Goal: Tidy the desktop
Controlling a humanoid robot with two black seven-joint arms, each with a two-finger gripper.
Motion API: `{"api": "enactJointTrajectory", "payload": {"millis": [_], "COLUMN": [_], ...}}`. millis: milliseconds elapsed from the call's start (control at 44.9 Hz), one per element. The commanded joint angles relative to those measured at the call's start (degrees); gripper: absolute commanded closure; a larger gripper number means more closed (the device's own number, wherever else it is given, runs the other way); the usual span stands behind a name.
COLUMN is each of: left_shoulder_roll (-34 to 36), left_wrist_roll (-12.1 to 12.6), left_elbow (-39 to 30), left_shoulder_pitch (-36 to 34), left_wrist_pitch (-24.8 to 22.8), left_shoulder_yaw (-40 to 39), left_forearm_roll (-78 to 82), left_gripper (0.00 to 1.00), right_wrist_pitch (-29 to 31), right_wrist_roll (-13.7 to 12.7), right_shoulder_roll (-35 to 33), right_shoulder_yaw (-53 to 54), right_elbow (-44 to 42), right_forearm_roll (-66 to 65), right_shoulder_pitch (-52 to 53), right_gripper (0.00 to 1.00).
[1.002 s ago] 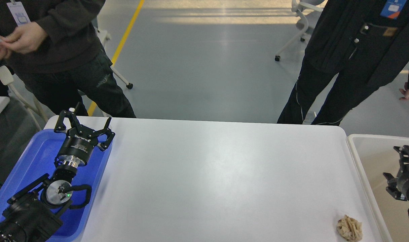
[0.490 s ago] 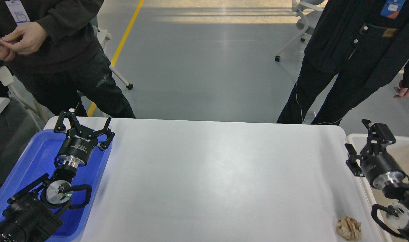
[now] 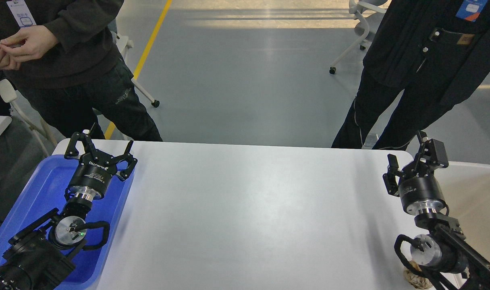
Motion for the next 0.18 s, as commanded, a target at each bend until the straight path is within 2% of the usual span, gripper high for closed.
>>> {"api": "enactJointTrajectory", "payload": {"millis": [0, 156], "left_shoulder_roll": [0.00, 0.00], "left_wrist_roll": [0.00, 0.00], "left_elbow": [0.00, 0.00], "left_shoulder_pitch": [-0.01, -0.01], "left_wrist_pitch": [-0.03, -0.03], "left_shoulder_yaw": [0.00, 0.00], "left_forearm_roll": [0.01, 0.01], "left_gripper": [0.00, 0.00], "right_wrist_pitch": [-1.57, -1.39], "right_wrist_roll": [0.42, 0.33], "right_shoulder_roll": [4.18, 4.18], "right_shoulder_yaw": [0.46, 0.11], "right_elbow": [-0.72, -1.95], "right_forearm_roll": [0.08, 0.17], "right_shoulder_pitch": [0.29, 1.78], "right_gripper": [0.00, 0.00]}}
